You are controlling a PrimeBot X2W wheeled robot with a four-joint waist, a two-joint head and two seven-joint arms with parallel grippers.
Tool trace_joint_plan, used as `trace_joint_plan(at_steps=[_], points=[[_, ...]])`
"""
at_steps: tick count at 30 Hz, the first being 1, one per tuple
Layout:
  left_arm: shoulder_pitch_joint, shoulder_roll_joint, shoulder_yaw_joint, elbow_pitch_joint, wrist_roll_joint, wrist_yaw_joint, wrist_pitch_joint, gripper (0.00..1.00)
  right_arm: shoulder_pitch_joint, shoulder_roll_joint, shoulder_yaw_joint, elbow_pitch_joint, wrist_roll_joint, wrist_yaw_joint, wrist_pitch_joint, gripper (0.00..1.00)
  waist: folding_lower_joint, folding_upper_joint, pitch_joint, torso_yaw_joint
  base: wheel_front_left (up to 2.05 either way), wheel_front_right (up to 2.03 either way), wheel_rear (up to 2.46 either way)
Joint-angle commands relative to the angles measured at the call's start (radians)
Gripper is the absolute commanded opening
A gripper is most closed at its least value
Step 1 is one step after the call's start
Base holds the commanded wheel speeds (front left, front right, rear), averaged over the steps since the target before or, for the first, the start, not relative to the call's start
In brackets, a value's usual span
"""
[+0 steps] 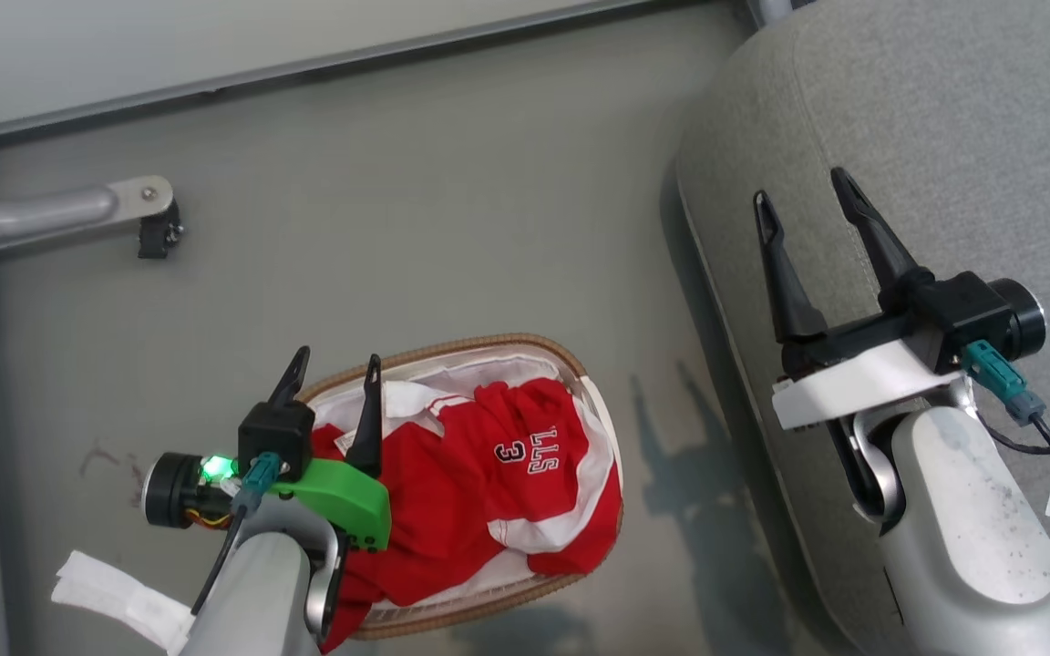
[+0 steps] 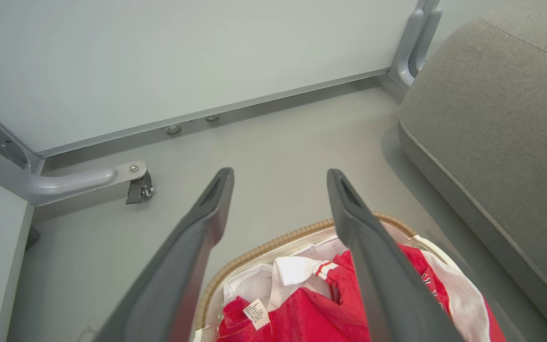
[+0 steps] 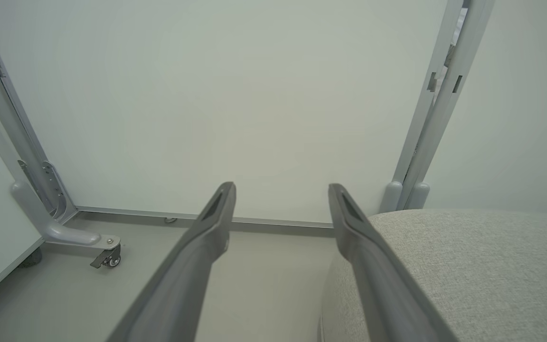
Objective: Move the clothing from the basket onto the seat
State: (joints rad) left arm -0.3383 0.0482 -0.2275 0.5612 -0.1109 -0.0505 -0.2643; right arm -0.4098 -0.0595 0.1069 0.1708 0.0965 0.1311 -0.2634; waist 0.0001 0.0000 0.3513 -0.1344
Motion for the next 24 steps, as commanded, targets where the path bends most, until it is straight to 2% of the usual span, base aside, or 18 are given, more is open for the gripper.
trace_joint_plan(at_steps=[1, 13, 19, 24], points=[[-0.036, 0.005, -0.001, 0.016, 0.012, -0.006, 0.000, 1.00, -0.022, 0.001, 0.000, -0.009, 0.007, -0.001, -0.002, 1.00, -0.0001, 0.0000, 0.122, -0.055, 0.00, 0.00, 0.00], [-0.159, 0.006, -0.018, 0.193, 0.052, -0.029, 0.000, 1.00, -0.083, 0.007, -0.007, -0.042, 0.018, -0.001, -0.002, 1.00, -0.0001, 0.0000, 0.287, -0.094, 0.00, 0.00, 0.00], [-0.214, 0.017, -0.025, 0.314, 0.081, 0.000, 0.000, 1.00, -0.104, 0.008, -0.002, -0.052, 0.035, -0.001, -0.002, 1.00, -0.0001, 0.0000, 0.356, -0.104, 0.00, 0.00, 0.00], [-0.271, 0.038, -0.069, 0.434, 0.127, 0.014, 0.000, 1.00, -0.117, 0.007, 0.002, -0.056, 0.051, -0.001, -0.002, 1.00, -0.0001, 0.0000, 0.409, -0.109, 0.00, 0.00, 0.00]])
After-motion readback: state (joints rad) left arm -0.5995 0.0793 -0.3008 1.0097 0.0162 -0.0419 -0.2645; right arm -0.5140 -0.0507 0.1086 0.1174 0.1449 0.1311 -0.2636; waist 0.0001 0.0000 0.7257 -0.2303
